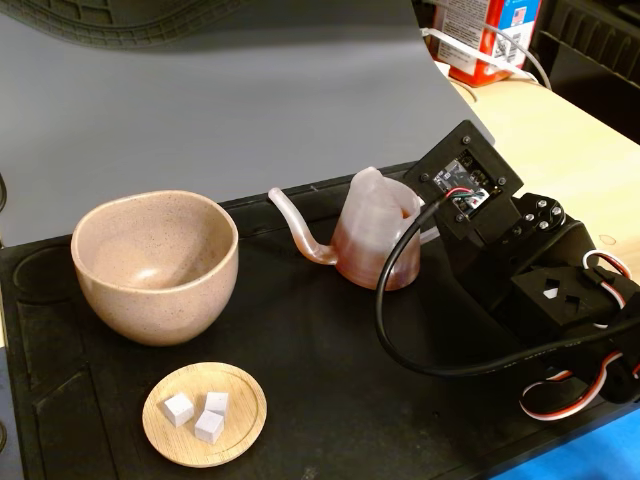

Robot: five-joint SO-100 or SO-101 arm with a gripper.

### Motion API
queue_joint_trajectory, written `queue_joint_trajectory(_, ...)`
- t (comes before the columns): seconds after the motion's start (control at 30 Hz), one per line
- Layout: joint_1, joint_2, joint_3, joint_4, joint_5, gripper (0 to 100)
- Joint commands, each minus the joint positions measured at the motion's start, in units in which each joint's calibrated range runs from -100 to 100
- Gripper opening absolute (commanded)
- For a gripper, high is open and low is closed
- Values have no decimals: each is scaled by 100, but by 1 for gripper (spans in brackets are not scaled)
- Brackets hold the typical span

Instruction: Pick up a kettle and pour liquid into a cup.

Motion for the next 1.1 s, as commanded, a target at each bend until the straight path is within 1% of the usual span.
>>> queue_joint_trajectory(0.0,34,-47,-189,-22,-19,1)
queue_joint_trajectory(1.0,-19,-141,-171,-91,-40,1)
queue_joint_trajectory(1.07,-42,-141,-171,-91,-124,1)
